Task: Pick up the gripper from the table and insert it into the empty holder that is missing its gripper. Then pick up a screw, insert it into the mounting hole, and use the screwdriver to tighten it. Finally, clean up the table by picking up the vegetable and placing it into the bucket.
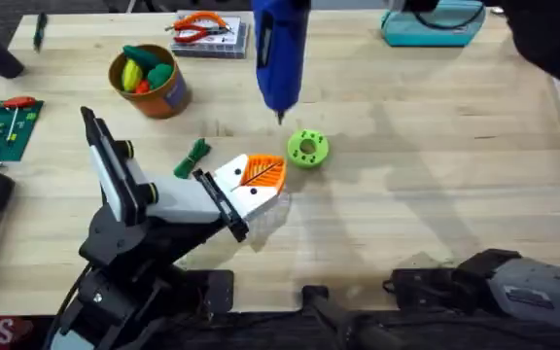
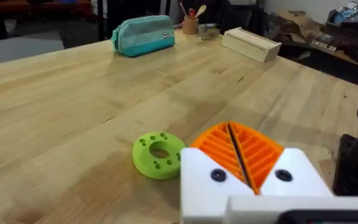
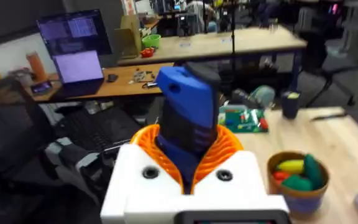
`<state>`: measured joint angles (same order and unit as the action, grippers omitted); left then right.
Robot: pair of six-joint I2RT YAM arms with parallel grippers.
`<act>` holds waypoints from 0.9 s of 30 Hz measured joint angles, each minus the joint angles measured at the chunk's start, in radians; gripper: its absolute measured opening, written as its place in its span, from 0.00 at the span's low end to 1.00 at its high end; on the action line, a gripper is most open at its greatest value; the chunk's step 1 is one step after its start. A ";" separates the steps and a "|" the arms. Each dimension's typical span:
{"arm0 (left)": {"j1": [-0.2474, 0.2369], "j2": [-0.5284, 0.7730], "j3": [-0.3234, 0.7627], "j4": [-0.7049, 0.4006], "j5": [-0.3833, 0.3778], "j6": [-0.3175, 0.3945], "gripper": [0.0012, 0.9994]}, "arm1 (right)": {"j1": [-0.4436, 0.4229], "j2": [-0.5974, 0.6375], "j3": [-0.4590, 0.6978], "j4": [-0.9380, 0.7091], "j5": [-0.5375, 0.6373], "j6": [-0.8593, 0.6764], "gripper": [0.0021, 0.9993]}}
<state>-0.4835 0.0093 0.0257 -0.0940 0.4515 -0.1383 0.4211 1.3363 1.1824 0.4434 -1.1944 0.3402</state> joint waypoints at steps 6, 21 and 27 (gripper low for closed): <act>0.000 0.000 0.000 0.000 0.000 0.000 0.01 | -0.024 0.000 0.000 -0.160 0.000 0.001 0.05; 0.000 0.000 0.000 0.000 0.000 0.000 0.01 | -0.109 0.000 0.000 -0.441 0.005 0.000 0.05; 0.000 0.000 0.000 0.000 0.000 0.000 0.01 | -0.154 0.000 0.000 -0.604 0.060 -0.026 0.05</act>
<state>-0.4835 0.0093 0.0257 -0.0940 0.4512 -0.1383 0.2672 1.3365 1.1824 -0.1603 -1.1348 0.3146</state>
